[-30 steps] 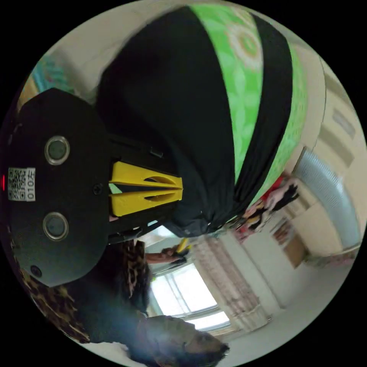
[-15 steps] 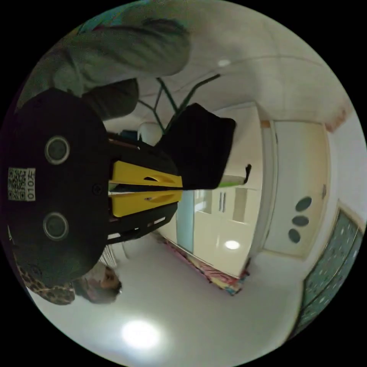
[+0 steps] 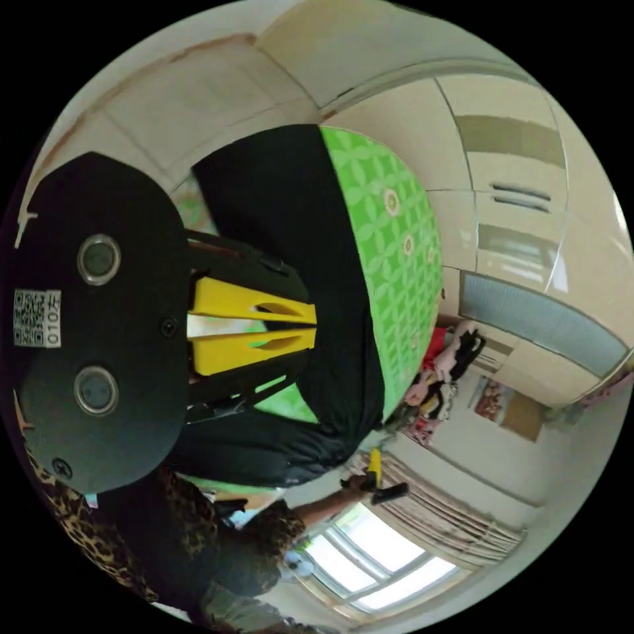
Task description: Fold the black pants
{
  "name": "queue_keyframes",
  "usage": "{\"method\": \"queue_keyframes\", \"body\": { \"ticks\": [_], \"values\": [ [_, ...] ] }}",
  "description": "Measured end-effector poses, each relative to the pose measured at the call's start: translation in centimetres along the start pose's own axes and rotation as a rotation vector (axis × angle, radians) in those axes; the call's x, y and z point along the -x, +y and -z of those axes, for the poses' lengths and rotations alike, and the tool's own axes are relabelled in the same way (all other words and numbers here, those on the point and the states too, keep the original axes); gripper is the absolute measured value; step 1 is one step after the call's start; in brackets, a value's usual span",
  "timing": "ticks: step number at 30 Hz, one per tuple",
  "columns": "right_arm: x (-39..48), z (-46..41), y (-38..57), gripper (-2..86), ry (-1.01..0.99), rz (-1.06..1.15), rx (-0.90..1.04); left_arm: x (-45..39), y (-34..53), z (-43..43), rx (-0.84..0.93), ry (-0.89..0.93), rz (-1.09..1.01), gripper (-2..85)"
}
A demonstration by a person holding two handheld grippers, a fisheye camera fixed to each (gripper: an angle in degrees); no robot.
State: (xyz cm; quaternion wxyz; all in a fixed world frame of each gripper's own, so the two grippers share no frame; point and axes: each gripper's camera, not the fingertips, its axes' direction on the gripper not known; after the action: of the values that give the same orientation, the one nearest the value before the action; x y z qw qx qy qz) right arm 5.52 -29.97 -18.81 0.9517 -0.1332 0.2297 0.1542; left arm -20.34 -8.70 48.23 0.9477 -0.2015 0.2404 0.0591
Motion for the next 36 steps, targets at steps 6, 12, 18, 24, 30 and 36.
{"method": "queue_keyframes", "body": {
  "ticks": [6, 12, 18, 24, 30, 36],
  "values": [
    [-4.7, -6.0, -11.1, 10.6, 0.308, -0.046, 0.217, 3.4, -7.0, -6.1, 0.142, -0.045, -0.023, 8.0],
    [-9.0, -5.9, -13.2, 12.0, 0.266, -0.112, 0.295, -0.4, -13.0, -11.6, 0.138, 0.061, -0.151, 9.8],
    [-11.2, -5.9, -12.3, 12.2, 0.251, -0.132, 0.287, -10.9, -21.9, -20.6, 0.204, 0.047, -0.336, 11.4],
    [-13.3, -5.5, -12.0, 11.6, 0.234, -0.091, 0.265, -16.4, -27.4, -27.2, 0.199, 0.106, -0.328, 12.2],
    [-16.2, -4.6, -11.3, 12.2, 0.227, -0.088, 0.25, -21.5, -31.8, -33.2, 0.201, 0.128, -0.337, 12.9],
    [-18.2, -2.1, -10.2, 12.7, 0.253, -0.09, 0.201, -23.7, -34.1, -38.1, 0.247, 0.123, -0.333, 13.1]
  ]
}}
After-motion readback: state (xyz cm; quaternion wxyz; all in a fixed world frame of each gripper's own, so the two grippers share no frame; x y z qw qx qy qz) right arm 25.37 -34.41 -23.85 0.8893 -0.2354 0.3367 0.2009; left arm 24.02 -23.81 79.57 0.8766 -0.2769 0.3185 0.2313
